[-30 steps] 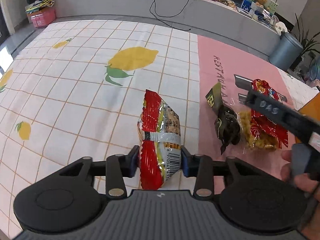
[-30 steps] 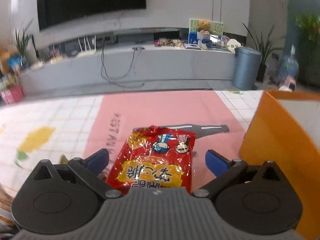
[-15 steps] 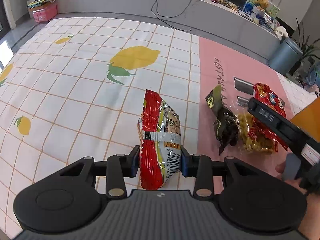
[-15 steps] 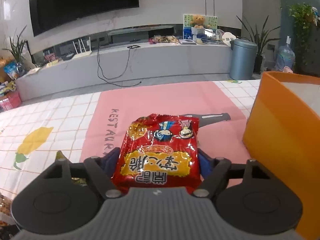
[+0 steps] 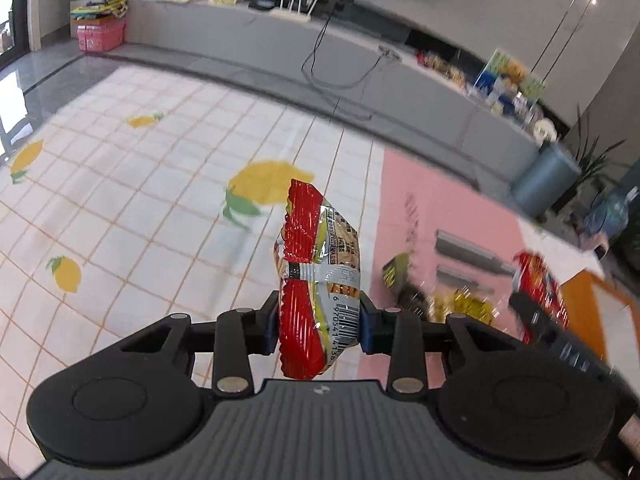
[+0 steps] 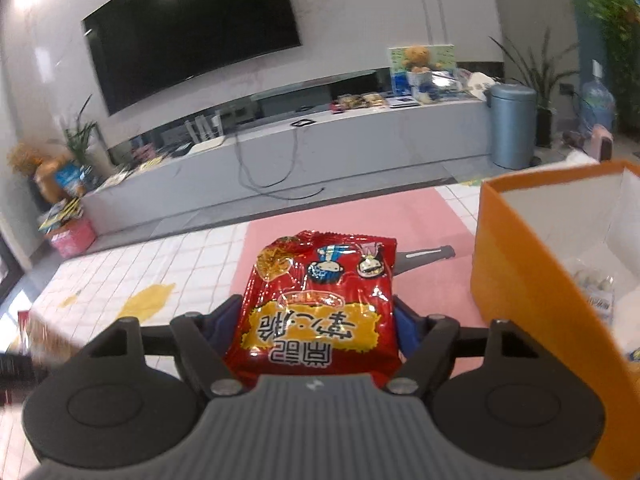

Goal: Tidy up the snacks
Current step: 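Carry the red chip bag over the orange box and open the right tool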

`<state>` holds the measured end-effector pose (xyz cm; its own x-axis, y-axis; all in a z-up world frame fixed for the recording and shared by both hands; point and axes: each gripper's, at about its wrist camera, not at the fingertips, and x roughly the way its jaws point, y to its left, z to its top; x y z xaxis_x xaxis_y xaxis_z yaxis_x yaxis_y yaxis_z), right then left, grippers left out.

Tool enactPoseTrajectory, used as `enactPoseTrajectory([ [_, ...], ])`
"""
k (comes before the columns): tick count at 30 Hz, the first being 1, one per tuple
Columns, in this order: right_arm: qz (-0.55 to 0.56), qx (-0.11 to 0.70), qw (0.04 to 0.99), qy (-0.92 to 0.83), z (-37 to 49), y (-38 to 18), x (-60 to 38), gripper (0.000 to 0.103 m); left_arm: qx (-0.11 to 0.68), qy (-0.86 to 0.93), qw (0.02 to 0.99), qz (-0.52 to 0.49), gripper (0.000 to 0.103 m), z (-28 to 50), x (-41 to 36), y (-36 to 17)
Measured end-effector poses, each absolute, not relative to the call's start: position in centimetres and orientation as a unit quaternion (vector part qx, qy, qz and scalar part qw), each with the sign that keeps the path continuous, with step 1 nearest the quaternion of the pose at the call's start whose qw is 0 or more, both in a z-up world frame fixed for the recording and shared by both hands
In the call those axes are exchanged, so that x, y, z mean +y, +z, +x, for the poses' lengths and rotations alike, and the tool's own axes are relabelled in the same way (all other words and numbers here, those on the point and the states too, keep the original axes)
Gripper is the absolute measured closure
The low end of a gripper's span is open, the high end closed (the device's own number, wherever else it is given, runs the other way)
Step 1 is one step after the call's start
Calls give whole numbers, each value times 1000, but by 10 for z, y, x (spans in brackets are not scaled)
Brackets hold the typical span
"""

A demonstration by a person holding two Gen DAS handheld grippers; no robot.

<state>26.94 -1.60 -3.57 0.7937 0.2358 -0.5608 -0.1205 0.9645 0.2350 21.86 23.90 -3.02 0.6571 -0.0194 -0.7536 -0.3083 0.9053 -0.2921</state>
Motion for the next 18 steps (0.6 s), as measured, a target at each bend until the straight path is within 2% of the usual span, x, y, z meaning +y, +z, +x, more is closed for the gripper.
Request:
enactPoseTrajectory([
  [14, 154, 235, 952, 118, 215, 54, -103, 29, 322, 25, 931, -168, 62, 187, 212, 29],
  [18, 134, 215, 961, 107, 202, 70, -141, 29, 299, 6, 942, -151, 62, 174, 195, 46],
])
